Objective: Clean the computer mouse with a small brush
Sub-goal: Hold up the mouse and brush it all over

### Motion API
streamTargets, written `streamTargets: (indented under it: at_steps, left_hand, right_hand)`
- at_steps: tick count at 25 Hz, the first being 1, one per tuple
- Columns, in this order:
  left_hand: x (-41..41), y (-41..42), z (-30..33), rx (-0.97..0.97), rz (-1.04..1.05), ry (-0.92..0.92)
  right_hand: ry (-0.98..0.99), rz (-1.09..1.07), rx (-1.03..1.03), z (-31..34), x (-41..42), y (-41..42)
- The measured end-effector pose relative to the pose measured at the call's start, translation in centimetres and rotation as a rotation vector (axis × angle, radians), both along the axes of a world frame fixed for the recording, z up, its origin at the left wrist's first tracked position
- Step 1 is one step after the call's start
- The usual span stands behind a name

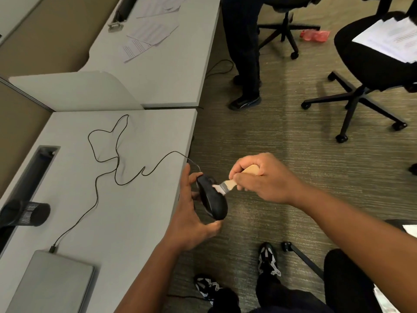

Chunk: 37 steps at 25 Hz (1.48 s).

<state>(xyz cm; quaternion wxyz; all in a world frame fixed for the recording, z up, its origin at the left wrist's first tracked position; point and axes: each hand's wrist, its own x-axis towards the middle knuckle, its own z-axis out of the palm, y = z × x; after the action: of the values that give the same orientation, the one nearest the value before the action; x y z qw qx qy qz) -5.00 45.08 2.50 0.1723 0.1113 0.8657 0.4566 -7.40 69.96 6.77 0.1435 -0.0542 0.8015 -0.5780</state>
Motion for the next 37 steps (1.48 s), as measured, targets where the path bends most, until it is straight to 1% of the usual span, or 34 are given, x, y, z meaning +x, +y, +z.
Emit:
streamTargets:
  at_steps: [3,5,10,12,15,17,19,22,24,26,30,34,37]
  left_hand:
    - [0.1,-0.1,-0.2,-0.031,-0.01,-0.003]
    - [0.0,0.1,-0.1,-0.041,-0.014,0.01]
    - [0.0,0.3,-0.1,-0.064,0.002,0.02]
    - [0.3,0.1,-0.1,-0.086,-0.002,0.003]
    - [0.5,0.3,0.2,-0.134,-0.019,-0.015]
    - [0.4,0.4,0.2,-0.132,-0.018,-0.015]
    - [0.3,0.3,0.1,-0.123,-0.015,-0.017]
    - [0.3,0.1,-0.2,-0.116,-0.014,-0.023]
    - [0.4,0.0,-0.2,-0.119,-0.022,-0.019]
    - [0.3,0.1,-0.1,-0.119,-0.029,-0.014]
    - [0.3,-0.1,-0.3,-0.106,-0.029,-0.035]
    - [0.3,-0.2,-0.4,-0.104,-0.042,-0.042]
    - [0.3,-0.2,-0.4,-0.097,-0.048,-0.038]
  right_hand:
    - [0.03,-0.113,-0.075,0.2,-0.1,-0.4]
    - [0.068,-0.158,-0.069,0.2,0.0,-1.2]
    - [0.021,-0.09,0.051,0.0,0.4,-1.9]
    - [0.022,-0.094,0.053,0.1,0.2,-1.6]
    - [0.085,-0.16,0.014,0.0,-0.2,-2.0]
    - [0.077,-0.124,0.045,0.0,-0.3,-2.4]
    - [0.029,-0.074,0.076,0.2,-0.3,-2.3]
    - [-0.002,-0.089,0.05,0.3,-0.5,-1.7]
    - [0.037,-0.135,0.025,0.2,-0.7,-1.8]
    - [0.062,-0.12,0.042,0.2,-0.8,-2.2]
    - [-0.052,-0.066,0.041,0.6,-1.0,-1.8]
    - [-0.029,-0.152,-0.024,0.4,-1.0,-1.9]
    - [-0.056,-0.104,0.007,0.2,-0.9,-2.2]
